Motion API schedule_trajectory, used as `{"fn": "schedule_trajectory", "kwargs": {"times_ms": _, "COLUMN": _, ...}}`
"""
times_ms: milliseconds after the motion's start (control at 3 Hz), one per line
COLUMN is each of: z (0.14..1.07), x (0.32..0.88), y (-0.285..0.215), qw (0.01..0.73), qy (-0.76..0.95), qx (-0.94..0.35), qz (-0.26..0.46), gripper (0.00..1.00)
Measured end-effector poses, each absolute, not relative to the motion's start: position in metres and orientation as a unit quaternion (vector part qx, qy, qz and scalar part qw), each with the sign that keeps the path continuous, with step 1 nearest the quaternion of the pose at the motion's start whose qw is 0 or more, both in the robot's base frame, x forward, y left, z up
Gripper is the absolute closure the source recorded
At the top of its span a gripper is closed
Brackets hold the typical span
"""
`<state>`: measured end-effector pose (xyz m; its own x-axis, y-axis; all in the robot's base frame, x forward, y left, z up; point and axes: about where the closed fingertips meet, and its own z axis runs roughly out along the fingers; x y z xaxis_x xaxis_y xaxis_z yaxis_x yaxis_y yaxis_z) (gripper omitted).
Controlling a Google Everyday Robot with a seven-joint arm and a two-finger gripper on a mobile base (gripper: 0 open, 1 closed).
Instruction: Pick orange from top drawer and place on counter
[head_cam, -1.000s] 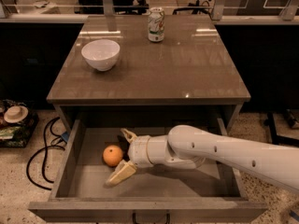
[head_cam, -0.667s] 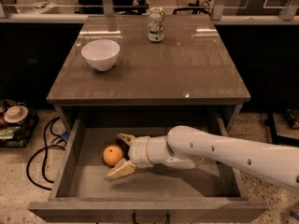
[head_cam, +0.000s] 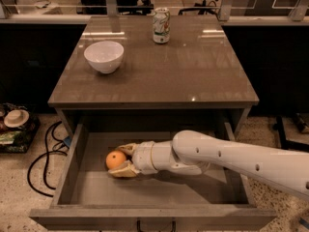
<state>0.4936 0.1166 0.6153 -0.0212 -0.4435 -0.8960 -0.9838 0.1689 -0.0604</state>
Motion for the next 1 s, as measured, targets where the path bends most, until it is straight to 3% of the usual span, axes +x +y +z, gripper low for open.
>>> {"fn": "schedule_trajectory", "kwargs": {"times_ms": 333, "z": 0.6153, "x": 0.4929, "y": 0.1182, "qw": 0.420, "qy": 0.637, "qx": -0.560, "qz": 0.322, "gripper": 0.88}}
{"fn": "schedule_trajectory", "kwargs": {"times_ms": 667, "z": 0.6153, "x": 0.4922, "y": 0.1196, "qw": 0.420, "qy": 0.637, "qx": -0.561, "qz": 0.323, "gripper": 1.00}}
{"fn": "schedule_trajectory", "kwargs": {"times_ms": 1000, "z": 0.6153, "x": 0.4922, "y": 0.1196, "qw": 0.420, "qy": 0.637, "qx": -0.561, "qz": 0.323, "gripper": 1.00}}
